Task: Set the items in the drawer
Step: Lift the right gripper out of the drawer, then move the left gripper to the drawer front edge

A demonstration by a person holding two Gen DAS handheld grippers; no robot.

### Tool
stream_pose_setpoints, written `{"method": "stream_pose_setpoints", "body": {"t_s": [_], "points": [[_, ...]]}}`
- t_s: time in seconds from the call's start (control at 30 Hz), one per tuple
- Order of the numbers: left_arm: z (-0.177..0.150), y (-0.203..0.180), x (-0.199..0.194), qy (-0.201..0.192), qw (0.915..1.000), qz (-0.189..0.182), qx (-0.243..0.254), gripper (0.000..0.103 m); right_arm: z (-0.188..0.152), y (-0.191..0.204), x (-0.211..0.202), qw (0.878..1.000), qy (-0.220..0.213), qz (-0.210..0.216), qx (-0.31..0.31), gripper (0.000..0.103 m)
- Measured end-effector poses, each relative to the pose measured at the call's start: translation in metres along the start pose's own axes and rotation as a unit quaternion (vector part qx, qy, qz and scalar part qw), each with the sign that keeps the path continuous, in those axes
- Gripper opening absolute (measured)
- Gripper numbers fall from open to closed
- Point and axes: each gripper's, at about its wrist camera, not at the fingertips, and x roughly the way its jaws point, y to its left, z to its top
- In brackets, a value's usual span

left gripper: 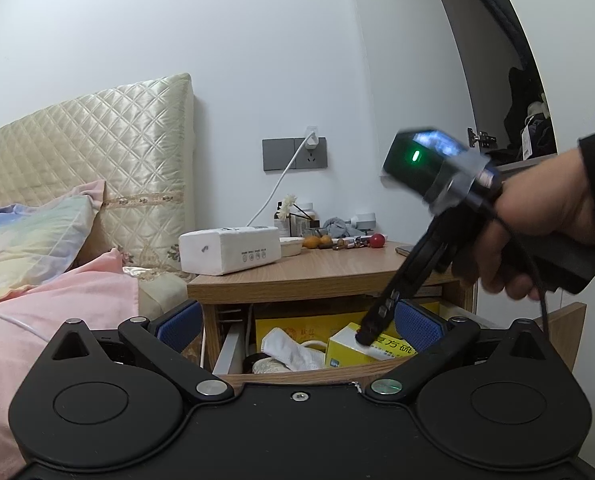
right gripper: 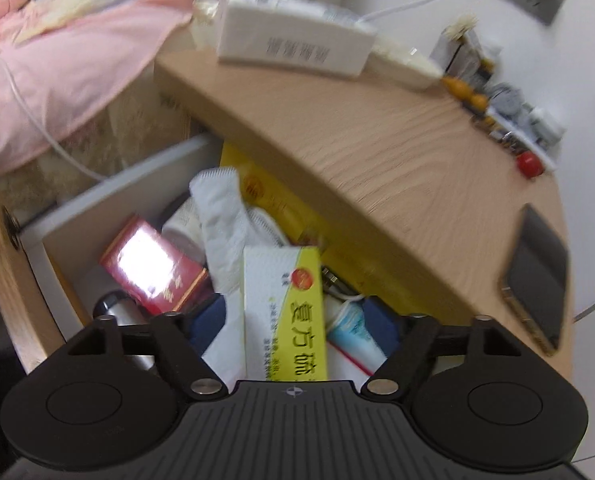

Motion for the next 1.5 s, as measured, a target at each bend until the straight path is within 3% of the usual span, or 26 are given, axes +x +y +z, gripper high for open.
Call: {"method": "stream_pose_setpoints", "body": {"t_s": [0.27, 0.53, 0.67, 0.8, 1.13, 1.5], "points": [[0.0, 0.001, 0.0, 0.001, 1.0, 0.003, -0.006, 0.102, -0.02, -0.009, -0.065, 0.987, -0.127, -0.054, 0.079, 0.103], [-0.004, 0.016, 0.01, 0.006, 0.9993, 0.021, -0.032, 0.102, -0.071, -0.01, -0.099, 0.951, -0.242, -0.068, 0.182, 0.103], [-0.008, 0.024, 0.019, 0.018, 0.9986, 0.031, -0.037, 0.102, -0.092, -0.007, -0.092, 0.94, -0.277, -0.084, 0.179, 0.103], [-0.011, 0.029, 0.021, 0.02, 0.9977, 0.047, -0.043, 0.102, -0.111, -0.007, -0.089, 0.919, -0.325, -0.118, 0.189, 0.103], [-0.01, 0.027, 0.019, 0.003, 0.9988, 0.041, -0.029, 0.102, -0.145, 0.008, -0.092, 0.879, -0.409, -0.14, 0.202, 0.103], [-0.016, 0.032, 0.028, 0.03, 0.9973, 0.057, -0.036, 0.102, -0.161, 0.025, -0.105, 0.872, -0.432, -0.145, 0.176, 0.103]]}}
